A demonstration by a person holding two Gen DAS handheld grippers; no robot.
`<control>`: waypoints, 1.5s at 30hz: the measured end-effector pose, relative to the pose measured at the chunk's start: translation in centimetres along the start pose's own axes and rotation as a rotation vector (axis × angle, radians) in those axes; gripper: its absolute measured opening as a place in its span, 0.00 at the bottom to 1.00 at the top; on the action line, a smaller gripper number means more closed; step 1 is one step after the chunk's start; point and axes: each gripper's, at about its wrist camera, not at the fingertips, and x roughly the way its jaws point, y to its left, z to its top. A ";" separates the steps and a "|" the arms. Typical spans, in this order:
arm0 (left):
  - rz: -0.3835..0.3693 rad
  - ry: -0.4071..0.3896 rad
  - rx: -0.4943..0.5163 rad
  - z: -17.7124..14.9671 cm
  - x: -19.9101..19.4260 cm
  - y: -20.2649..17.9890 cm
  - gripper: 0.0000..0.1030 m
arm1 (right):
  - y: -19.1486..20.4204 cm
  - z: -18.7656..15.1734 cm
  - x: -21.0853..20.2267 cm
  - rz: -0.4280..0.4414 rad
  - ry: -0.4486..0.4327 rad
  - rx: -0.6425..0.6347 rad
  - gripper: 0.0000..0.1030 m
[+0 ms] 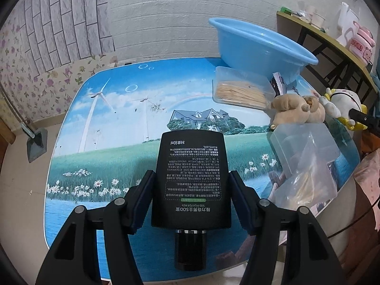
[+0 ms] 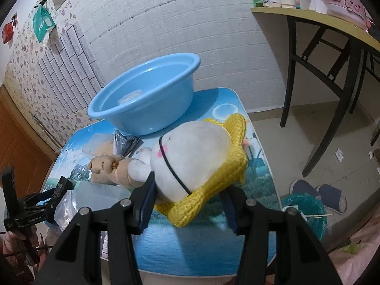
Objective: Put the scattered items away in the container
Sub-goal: 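Lift and carry the bottle and bunny over the blue basin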
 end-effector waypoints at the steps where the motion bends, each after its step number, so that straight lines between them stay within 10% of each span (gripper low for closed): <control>1: -0.001 -0.001 0.000 0.0 0.0 0.0 0.60 | 0.0 0.0 0.0 0.002 0.001 0.000 0.48; 28: -0.025 -0.044 -0.029 0.5 0.6 0.2 0.60 | 1.1 -0.2 -1.0 0.020 -0.052 -0.015 0.48; 45: -0.044 -0.179 -0.026 6.1 -3.6 -1.3 0.60 | 2.6 2.3 -3.3 0.099 -0.151 -0.031 0.48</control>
